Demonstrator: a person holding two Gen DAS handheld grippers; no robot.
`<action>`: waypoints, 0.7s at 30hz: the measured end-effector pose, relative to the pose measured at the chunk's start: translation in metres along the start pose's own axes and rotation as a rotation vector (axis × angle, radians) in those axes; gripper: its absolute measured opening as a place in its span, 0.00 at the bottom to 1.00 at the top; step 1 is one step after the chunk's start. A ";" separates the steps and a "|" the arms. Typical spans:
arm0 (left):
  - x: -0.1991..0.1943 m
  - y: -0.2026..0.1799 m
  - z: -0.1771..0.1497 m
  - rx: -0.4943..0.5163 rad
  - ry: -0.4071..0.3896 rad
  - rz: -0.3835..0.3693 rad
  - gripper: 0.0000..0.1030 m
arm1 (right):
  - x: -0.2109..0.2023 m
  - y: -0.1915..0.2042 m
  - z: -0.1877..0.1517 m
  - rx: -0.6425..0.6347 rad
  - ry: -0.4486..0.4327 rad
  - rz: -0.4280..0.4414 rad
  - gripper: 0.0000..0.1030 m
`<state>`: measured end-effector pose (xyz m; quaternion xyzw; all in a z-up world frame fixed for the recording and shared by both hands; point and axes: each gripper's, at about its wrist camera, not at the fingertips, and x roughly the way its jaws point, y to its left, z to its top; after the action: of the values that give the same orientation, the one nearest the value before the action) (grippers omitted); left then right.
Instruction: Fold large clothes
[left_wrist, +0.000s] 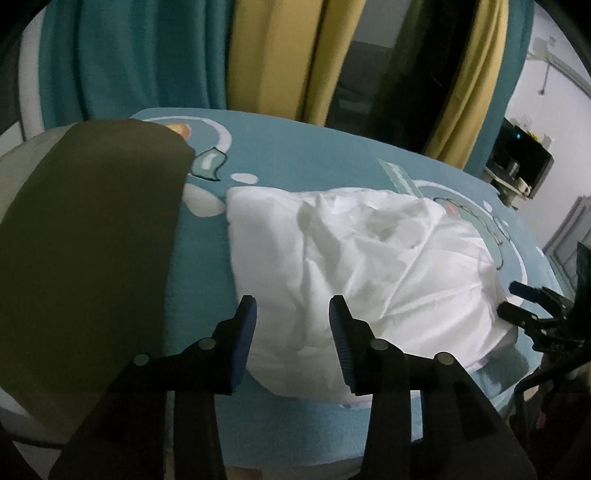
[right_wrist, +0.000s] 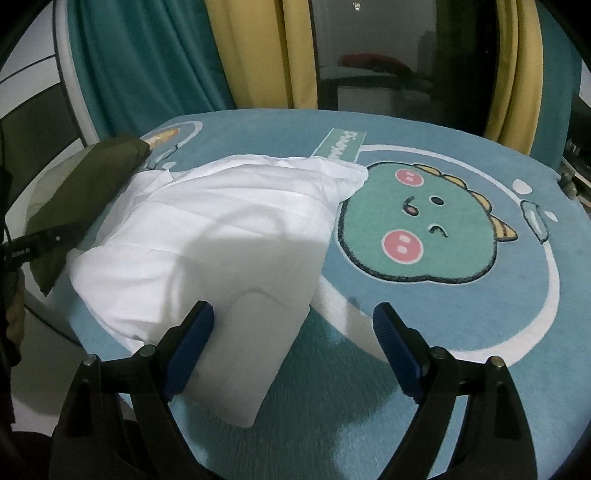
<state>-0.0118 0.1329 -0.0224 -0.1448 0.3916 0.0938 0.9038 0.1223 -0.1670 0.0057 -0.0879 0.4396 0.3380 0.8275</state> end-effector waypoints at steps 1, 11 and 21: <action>0.000 0.003 0.000 -0.009 -0.005 -0.001 0.46 | -0.002 0.000 0.000 0.000 -0.001 -0.002 0.85; 0.009 0.017 0.000 -0.041 0.031 -0.012 0.55 | -0.008 -0.003 0.003 0.002 -0.007 -0.016 0.85; 0.038 0.041 0.007 -0.138 0.065 -0.034 0.56 | -0.007 -0.016 0.008 0.033 -0.014 -0.010 0.85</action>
<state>0.0071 0.1764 -0.0532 -0.2165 0.4108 0.1006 0.8799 0.1348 -0.1790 0.0134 -0.0741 0.4386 0.3275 0.8336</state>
